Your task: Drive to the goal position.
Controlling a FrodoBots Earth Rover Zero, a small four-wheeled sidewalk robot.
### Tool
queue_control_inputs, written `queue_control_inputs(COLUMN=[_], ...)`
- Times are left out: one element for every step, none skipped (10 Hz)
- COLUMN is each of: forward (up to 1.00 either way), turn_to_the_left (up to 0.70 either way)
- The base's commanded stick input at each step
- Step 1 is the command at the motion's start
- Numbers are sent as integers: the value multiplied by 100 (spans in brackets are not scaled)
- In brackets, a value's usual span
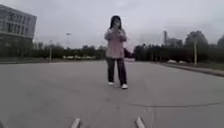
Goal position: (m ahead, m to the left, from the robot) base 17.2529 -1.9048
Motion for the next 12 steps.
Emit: queue_control_inputs(forward=[100, 100, 100, 100, 100, 100, 100, 100, 100, 100, 100, 100], turn_to_the_left=[-34, -34, -34, -34, -34, -34, -34, -34, -34, -34, -34, -34])
